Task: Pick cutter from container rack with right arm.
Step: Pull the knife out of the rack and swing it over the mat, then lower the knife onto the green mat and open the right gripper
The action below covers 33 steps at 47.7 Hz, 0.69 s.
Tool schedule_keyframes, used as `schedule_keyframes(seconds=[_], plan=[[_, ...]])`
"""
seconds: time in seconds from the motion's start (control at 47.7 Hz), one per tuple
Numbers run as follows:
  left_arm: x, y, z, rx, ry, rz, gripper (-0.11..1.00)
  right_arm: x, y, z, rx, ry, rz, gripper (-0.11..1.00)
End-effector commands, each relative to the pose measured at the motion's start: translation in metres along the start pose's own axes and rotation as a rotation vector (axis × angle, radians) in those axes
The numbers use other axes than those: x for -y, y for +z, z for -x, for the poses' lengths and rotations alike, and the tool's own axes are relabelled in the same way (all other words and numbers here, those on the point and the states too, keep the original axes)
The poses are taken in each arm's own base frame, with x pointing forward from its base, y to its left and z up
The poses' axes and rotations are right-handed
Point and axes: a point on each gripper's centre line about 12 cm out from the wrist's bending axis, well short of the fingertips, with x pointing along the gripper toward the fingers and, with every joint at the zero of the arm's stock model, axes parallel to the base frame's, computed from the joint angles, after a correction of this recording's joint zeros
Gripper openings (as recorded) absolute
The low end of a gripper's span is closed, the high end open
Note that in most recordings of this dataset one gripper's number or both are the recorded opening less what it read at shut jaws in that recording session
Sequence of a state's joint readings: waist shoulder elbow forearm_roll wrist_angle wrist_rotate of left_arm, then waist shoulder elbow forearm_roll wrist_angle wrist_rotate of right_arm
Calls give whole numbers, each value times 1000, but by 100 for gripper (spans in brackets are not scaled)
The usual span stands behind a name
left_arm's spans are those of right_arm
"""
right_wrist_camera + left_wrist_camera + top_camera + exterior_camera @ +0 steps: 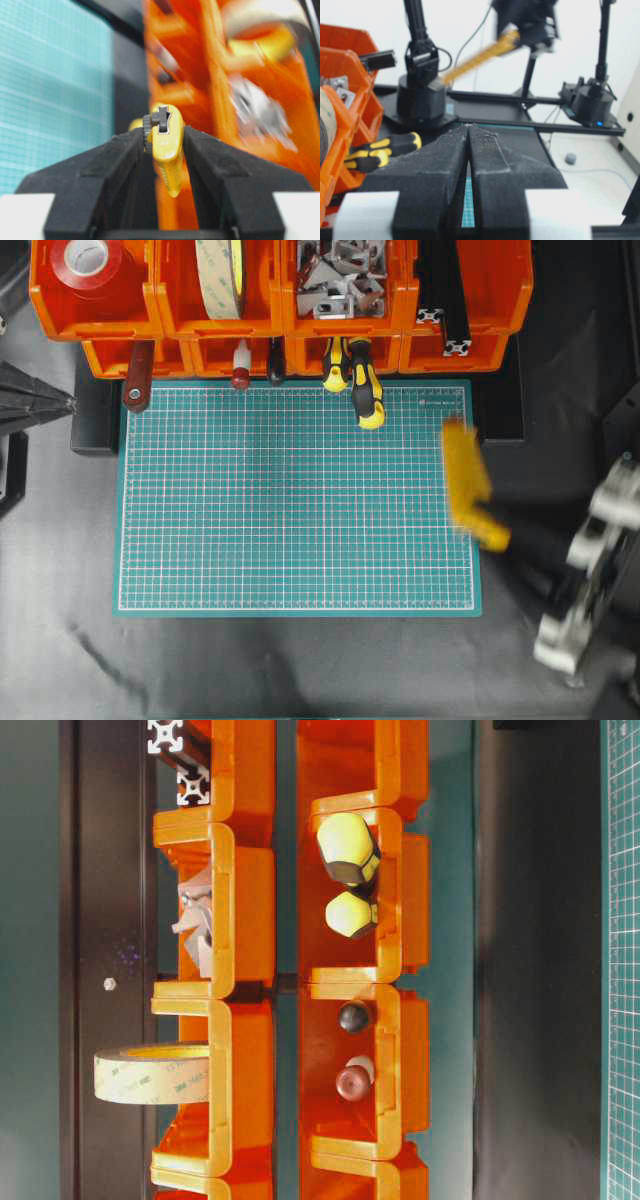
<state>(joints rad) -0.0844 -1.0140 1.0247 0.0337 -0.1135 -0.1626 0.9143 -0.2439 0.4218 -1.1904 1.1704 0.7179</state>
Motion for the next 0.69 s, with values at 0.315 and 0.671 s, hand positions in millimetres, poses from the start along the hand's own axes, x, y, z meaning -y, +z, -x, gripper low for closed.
schedule_keyframes(seconds=[0.315, 0.671], plan=[[2, 9, 2, 30, -6, 22, 0, -65, 38, -46, 184, 223, 67, 28], [0, 8, 2, 28, -1, 41, 0, -101, 0, -138, 160, 399, 112, 28]])
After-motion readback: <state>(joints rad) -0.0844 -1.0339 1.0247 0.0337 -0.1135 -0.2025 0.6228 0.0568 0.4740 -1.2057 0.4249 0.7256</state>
